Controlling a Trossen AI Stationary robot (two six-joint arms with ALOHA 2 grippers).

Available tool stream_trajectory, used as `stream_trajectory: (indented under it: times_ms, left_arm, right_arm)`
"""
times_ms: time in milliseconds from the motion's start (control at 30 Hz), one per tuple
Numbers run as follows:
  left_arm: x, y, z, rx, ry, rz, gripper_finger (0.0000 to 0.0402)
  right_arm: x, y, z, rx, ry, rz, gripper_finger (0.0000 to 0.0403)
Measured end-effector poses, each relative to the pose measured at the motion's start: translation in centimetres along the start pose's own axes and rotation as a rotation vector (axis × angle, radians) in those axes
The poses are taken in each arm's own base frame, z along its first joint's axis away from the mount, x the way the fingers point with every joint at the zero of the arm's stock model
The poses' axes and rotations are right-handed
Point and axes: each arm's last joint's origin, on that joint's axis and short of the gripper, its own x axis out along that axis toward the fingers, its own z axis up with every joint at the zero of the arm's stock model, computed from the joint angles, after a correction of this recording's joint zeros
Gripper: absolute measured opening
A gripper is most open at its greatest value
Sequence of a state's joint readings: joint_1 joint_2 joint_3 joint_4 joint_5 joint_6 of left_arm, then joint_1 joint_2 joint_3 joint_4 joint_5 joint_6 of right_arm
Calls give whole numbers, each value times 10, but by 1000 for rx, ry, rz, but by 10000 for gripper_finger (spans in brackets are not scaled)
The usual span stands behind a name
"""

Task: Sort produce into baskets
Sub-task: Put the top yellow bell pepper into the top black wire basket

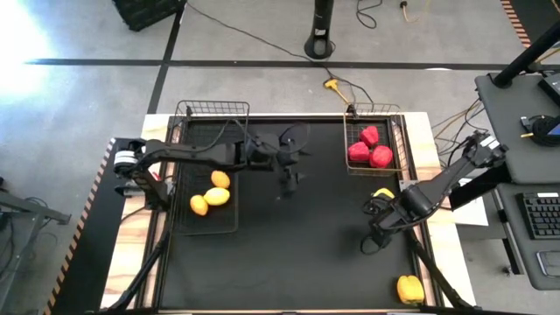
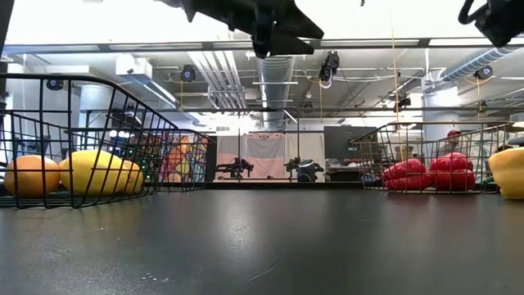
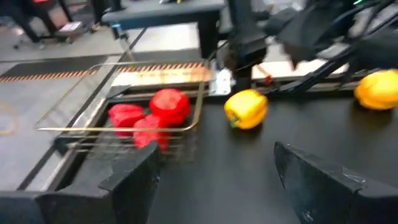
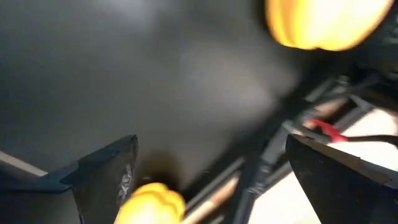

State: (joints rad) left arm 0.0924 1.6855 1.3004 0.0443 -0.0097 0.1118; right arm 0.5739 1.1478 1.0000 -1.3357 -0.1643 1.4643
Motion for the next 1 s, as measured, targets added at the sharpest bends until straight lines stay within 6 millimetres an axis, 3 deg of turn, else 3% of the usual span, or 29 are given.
stream_trajectory:
  times_ms: [333, 600, 1000]
  left_arm:
    - [0, -57, -34, -51, -139, -122, 292]
    - [-1, -80, -42, -87, -167, -179, 292]
    - [45, -115, -59, -124, -91, -238, 292]
  right_arm:
    - [12, 4, 5, -36, -49, -144, 400]
    - [27, 3, 20, -39, -136, -260, 400]
    - [44, -28, 44, 14, -33, -325, 400]
